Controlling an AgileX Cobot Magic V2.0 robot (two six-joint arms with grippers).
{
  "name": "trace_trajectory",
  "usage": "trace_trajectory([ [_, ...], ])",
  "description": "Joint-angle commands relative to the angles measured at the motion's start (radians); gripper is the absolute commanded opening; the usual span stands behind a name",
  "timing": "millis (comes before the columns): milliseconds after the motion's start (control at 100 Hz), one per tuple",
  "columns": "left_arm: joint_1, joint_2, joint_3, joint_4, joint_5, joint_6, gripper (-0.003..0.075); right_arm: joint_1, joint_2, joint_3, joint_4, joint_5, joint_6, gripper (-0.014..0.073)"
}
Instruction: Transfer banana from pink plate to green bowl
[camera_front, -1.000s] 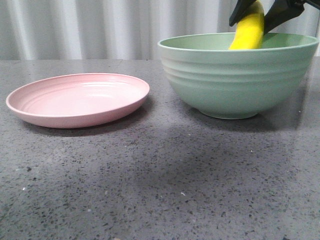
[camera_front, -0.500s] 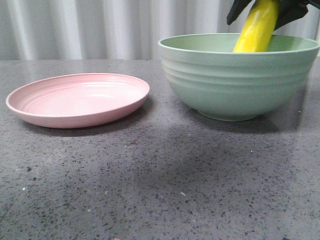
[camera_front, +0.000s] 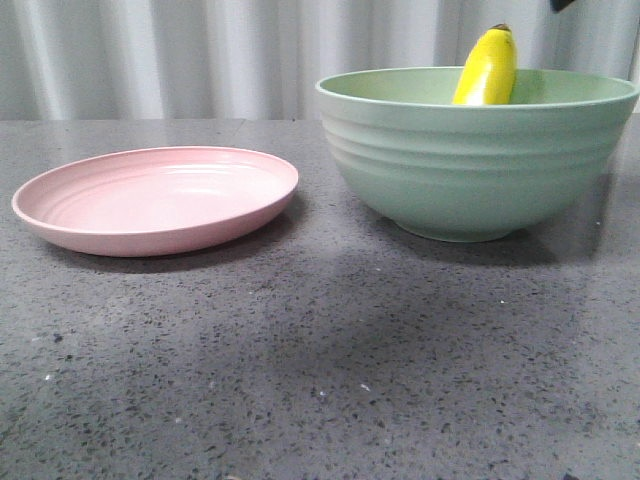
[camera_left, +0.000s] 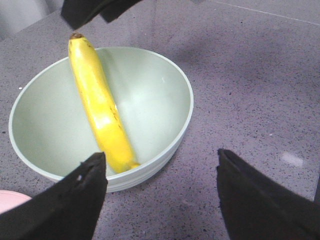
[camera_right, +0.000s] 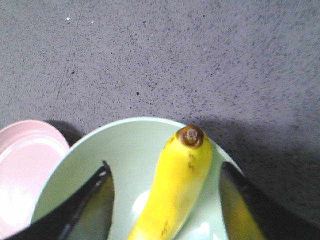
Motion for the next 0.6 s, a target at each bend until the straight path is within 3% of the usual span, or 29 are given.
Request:
trace_trajectory([
  [0, -0.008, -0.034, -0.036, -0.01, -0.078, -0.006, 0.0345, -0.006, -0.077, -0.036, -0.023, -0.007, -0.015, 0.0237],
  [140, -0.008, -0.058, -0.036, -0.015, -0.078, -0.006, 0.0101, -0.006, -0.141, -0.032, -0.026, 0.039, -0.018, -0.0012],
  [210, -0.008, -0.073, -0.036, -0.015, -0.078, -0.006, -0.0024, -0.006, -0.174, -0.022, -0.028, 0.047, -0.028, -0.0067],
  [420, -0.008, -0.123, -0.032, -0.011, -0.069, -0.006, -0.002, -0.004, -0.301, 0.065, -0.028, 0.02, -0.077, -0.0068],
  [590, -0.008, -0.192, 0.016, 0.011, -0.131, -0.006, -0.002, -0.004, -0.459, 0.216, -0.028, -0.107, -0.128, -0.0068],
])
